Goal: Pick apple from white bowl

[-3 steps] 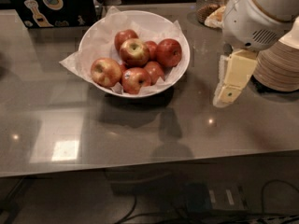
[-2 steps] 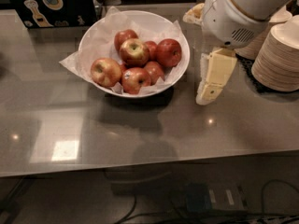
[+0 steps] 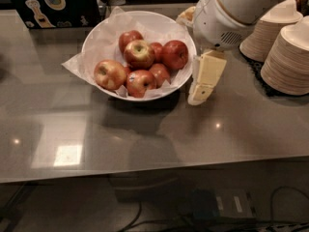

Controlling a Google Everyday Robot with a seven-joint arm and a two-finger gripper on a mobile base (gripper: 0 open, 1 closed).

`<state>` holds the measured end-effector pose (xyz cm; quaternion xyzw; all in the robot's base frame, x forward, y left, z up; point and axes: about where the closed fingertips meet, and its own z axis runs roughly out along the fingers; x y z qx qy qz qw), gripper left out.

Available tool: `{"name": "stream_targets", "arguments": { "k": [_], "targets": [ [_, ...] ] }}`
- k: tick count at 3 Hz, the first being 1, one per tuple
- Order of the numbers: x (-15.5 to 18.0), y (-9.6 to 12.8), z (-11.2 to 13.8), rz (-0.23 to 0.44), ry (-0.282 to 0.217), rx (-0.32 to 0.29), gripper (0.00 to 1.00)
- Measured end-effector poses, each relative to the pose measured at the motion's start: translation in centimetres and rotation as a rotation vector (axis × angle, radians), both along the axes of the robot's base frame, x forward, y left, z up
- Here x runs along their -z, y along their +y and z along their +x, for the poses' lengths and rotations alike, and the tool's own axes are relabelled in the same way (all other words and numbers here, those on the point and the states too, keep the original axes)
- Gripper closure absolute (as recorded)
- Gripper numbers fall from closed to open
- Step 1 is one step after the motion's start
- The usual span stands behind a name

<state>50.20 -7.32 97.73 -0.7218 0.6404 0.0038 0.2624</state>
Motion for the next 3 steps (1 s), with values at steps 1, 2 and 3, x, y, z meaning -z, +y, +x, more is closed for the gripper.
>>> {"name": "stream_targets", "arguments": {
  "k": [1,2,3],
  "targets": [
    [0.5,3.1,2.0,0.024,-0.025,-0.075,0.00],
    [0.7,5.6,3.4,0.049,-0.044,-0.153,0.00],
    [0.7,7.6,4.2,0.081,-0.055,-0.225,0.05]
  ]
}}
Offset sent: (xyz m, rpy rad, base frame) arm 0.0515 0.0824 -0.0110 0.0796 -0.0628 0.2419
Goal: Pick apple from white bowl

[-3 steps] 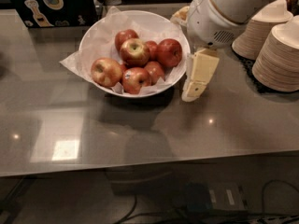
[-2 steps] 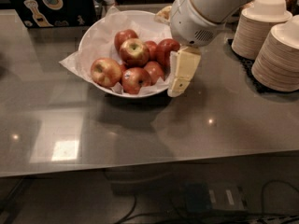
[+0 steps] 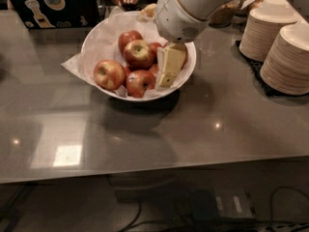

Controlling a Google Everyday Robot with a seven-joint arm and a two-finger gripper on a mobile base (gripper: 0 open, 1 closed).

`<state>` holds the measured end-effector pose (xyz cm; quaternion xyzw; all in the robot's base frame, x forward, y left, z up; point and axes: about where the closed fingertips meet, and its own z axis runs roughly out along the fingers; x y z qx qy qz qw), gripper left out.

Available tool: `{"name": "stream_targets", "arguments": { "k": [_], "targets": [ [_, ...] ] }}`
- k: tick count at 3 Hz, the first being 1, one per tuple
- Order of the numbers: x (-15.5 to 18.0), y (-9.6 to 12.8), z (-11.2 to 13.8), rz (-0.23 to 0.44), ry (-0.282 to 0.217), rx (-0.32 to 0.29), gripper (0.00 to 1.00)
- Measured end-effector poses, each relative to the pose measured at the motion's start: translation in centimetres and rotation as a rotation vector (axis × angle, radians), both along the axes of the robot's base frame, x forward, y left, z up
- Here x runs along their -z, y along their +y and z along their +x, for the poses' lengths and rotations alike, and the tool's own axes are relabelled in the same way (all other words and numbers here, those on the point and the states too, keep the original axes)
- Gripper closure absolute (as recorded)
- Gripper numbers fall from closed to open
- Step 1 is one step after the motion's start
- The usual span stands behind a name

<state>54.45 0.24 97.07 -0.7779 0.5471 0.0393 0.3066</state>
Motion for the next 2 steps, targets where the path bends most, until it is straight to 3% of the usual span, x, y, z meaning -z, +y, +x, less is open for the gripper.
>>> {"name": "stream_targets", "arguments": {
  "k": [2],
  "targets": [
    [-0.4,2.7,0.3,0.104,-0.012,-0.133,0.13]
  ]
}}
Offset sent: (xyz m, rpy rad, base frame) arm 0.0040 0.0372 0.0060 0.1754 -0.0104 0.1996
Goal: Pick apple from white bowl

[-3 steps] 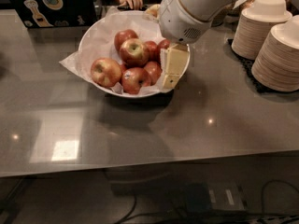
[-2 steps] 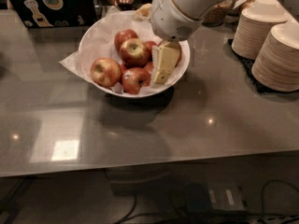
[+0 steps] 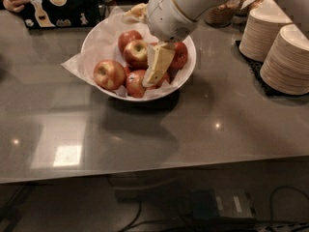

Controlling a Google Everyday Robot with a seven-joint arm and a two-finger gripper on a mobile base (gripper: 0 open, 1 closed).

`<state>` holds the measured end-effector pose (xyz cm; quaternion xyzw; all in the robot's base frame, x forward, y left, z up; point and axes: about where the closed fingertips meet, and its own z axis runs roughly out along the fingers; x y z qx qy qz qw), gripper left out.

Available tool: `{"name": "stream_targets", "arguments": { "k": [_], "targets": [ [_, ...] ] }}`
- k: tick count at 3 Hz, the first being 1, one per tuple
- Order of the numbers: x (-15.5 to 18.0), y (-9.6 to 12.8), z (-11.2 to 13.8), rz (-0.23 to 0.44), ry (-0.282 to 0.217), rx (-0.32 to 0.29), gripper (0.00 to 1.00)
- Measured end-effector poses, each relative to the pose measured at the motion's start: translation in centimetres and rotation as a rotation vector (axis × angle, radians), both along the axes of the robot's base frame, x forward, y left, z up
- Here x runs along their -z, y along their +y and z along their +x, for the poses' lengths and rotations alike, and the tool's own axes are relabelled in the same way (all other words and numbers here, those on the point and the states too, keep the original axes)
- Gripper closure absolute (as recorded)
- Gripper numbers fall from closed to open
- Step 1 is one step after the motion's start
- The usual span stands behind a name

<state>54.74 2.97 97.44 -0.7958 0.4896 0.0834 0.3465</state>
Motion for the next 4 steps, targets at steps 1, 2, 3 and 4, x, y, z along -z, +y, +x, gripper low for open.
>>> {"name": "stream_targets", "arguments": {
  "k": [1,2,3,4],
  "targets": [
    [0.0,1.0,-0.2,0.023,0.008,-0.043,0.19],
    [0.2,1.6,-0.2,0.031,0.016,-0.065,0.21],
    [1.0,2.4,-0.1,0.014,0.038,-0.080,0.29],
    [2.0,3.1,0.1,-0.005,0.062,-0.090,0.34]
  ]
}}
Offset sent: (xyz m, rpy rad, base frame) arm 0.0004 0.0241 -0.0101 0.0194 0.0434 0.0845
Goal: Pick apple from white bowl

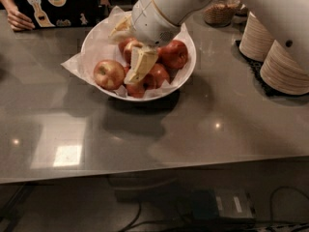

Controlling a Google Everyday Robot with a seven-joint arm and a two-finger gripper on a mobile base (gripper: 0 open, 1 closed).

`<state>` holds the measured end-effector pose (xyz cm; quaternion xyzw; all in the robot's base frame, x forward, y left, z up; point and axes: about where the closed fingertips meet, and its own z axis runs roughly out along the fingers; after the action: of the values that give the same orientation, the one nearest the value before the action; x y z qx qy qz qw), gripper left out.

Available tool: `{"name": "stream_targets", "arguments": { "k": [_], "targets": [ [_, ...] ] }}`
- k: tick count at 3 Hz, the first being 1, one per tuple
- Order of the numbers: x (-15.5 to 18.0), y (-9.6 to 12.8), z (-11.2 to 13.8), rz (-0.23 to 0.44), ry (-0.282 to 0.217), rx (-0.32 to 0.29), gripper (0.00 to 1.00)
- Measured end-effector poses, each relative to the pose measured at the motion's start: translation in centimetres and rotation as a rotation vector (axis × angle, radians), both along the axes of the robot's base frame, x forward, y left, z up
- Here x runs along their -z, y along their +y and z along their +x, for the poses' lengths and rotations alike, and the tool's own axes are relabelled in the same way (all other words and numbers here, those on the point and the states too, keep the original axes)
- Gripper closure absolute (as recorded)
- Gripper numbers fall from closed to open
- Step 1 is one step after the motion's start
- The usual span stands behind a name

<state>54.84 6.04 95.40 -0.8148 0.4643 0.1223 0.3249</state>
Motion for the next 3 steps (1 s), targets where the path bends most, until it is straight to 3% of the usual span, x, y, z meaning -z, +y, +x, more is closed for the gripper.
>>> {"name": "stream_targets", "arguments": {
  "k": [2,3],
  "targets": [
    [1.4,1.2,0.6,-0.029,0.021,-0.015,0.31],
    [3.1,3.5,2.3,-0.039,0.063,-0.052,0.32]
  ]
}}
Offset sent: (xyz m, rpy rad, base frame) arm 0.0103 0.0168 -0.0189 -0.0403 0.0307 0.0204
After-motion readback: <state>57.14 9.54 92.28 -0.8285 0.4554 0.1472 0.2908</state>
